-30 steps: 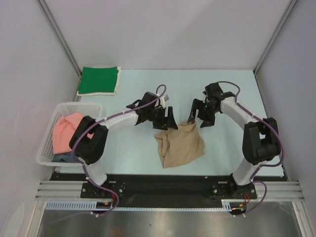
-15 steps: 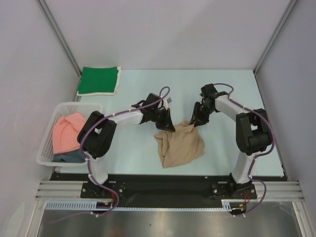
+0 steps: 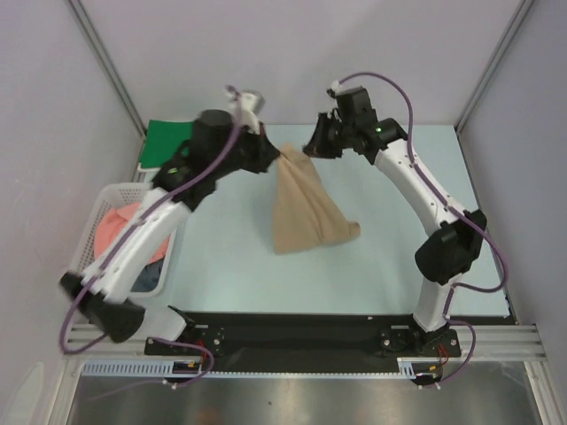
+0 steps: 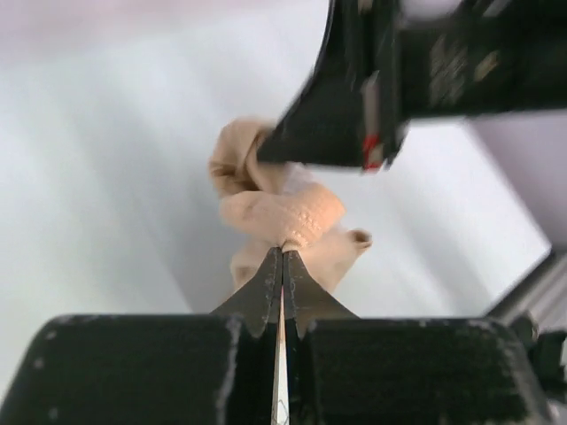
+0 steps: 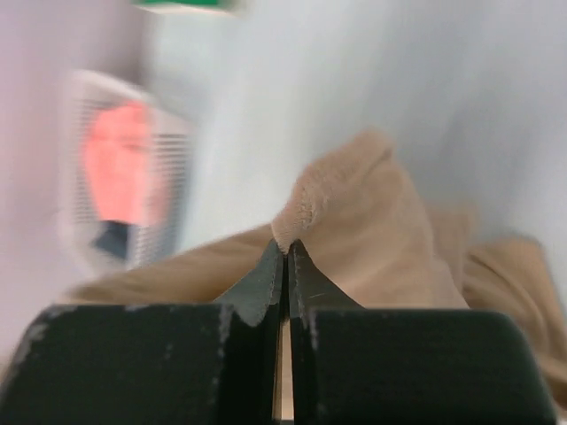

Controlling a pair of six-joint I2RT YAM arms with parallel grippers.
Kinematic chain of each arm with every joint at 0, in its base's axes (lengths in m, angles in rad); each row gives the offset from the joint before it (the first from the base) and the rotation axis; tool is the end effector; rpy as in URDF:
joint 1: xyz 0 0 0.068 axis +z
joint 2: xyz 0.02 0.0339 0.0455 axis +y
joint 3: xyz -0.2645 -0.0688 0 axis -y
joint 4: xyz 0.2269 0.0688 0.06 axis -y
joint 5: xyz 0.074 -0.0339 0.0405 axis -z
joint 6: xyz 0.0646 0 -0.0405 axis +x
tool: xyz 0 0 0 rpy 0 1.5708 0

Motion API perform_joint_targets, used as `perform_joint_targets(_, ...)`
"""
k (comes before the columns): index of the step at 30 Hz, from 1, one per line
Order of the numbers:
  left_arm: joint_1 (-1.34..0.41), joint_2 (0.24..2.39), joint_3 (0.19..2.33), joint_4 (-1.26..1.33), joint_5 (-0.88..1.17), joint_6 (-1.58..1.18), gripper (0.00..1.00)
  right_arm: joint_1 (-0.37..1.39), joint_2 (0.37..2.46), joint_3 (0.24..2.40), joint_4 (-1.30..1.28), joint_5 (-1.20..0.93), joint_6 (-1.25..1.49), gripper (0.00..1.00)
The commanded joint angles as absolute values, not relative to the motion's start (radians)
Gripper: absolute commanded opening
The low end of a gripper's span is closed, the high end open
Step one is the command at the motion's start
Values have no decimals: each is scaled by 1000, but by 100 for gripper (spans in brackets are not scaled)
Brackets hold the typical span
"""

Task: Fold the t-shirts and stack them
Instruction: Flatten the tshirt out

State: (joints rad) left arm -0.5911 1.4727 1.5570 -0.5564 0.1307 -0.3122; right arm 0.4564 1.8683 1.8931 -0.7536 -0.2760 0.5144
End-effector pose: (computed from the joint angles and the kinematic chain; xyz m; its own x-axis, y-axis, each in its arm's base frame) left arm 0.2760 -0.1954 0.3928 -0.5587 0.0082 -0.8294 0.5016 0.7997 -0.3300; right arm 0.3732 0.2029 0.3413 -0.8189 0.1253 -0.5601 -0.2339 0.8183 0.5250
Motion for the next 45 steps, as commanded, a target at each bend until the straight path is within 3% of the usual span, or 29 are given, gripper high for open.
perform_joint_targets(1,-584,1198,1712,-592,-63,-143,0,546,1700,2092,-655,-296,545,0)
perform_joint_targets(6,-584,987,1818,-543,-42,-83,1,603,1597,2151,-531,-299,603,0)
perform_joint_targets(10,-584,951,1859,-538,72,-101,0,597,1553,2112,-529,-250,604,0)
perform_joint_targets(13,-584,948,1754,-465,212,-191,1,526,1523,2025,-549,-271,632,0)
perform_joint_targets(16,-623,940,1493,-320,299,-333,0,414,1465,1846,-551,-297,646,0)
perform_joint_targets(17,-650,943,1370,-233,296,-357,0,385,1441,1788,-548,-310,641,0)
perform_joint_targets(21,-849,1029,1279,-227,219,-390,1,214,1327,1531,-601,-327,586,0)
perform_joint_targets(22,-854,1049,1279,-242,221,-415,32,131,1307,1425,-648,-327,571,0)
perform_joint_targets(23,-856,1071,1288,-268,215,-425,46,82,1295,1380,-672,-324,558,1)
perform_joint_targets(27,-848,1165,1316,-401,131,-400,72,29,1276,1211,-747,-89,427,36)
perform_joint_targets(28,-836,1190,1334,-435,115,-399,74,-19,1285,1180,-759,-65,419,39)
perform_joint_targets(33,-626,1291,1379,-563,226,-457,73,-45,1429,1241,-833,-153,414,66)
perform_joint_targets(36,-505,1316,1338,-580,304,-460,67,127,1447,1238,-763,-199,429,79)
perform_joint_targets(38,-456,1301,1313,-580,319,-421,68,268,1471,1215,-749,-231,465,81)
perform_joint_targets(40,-431,1296,1312,-601,322,-393,67,333,1480,1172,-730,-265,533,80)
perform_joint_targets(45,-390,1244,1252,-646,324,-333,64,390,1401,869,-472,-339,695,48)
